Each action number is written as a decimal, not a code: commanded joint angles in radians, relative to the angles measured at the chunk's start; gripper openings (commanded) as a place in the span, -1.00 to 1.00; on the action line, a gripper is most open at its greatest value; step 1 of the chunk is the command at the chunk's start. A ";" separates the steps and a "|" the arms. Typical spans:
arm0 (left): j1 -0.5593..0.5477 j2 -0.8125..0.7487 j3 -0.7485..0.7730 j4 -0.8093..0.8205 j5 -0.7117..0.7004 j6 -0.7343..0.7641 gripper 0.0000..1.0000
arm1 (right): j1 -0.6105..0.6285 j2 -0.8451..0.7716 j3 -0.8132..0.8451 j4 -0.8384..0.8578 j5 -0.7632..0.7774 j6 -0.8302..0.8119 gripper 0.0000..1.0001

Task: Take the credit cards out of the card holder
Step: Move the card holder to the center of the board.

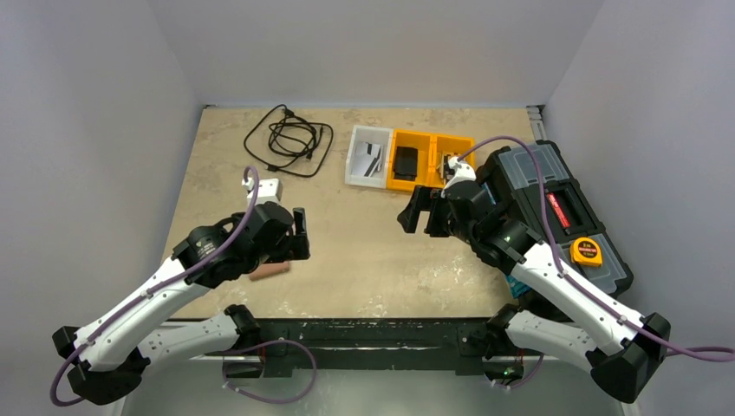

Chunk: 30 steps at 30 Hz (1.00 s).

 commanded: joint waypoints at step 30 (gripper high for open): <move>0.389 -0.009 -0.282 0.044 0.022 -0.387 0.40 | 0.001 0.179 0.130 0.024 0.050 -0.048 0.91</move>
